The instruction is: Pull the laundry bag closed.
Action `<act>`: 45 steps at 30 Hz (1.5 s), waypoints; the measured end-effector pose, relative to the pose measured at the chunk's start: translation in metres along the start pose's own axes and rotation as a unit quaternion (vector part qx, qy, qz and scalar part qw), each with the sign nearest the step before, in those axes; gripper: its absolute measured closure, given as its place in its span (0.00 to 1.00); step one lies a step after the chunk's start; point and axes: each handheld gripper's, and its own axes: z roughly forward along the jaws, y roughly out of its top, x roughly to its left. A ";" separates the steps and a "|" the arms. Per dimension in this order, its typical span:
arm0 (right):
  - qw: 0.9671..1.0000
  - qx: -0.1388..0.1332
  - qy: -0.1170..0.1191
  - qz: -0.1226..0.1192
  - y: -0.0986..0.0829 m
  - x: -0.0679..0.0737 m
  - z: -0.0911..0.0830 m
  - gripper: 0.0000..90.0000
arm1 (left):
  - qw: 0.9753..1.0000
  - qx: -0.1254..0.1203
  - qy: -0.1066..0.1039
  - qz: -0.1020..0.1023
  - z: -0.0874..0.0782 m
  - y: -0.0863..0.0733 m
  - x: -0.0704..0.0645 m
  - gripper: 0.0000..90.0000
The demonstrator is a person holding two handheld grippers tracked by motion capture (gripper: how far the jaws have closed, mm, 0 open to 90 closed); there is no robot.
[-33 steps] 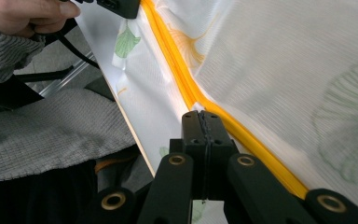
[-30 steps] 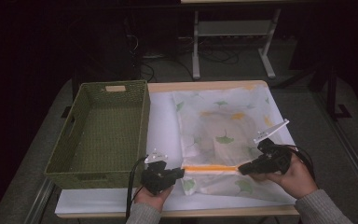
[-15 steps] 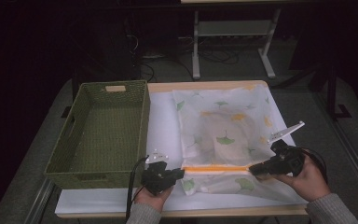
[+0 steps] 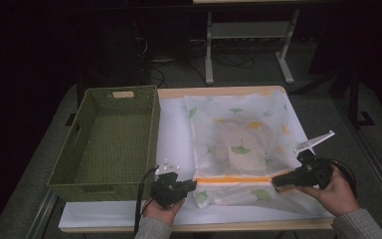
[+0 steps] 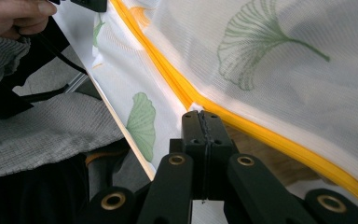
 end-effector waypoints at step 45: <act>0.993 -0.029 -0.053 0.103 -0.070 -0.061 -0.041 1.00 | 0.999 0.018 0.022 0.018 -0.001 0.000 0.000 0.93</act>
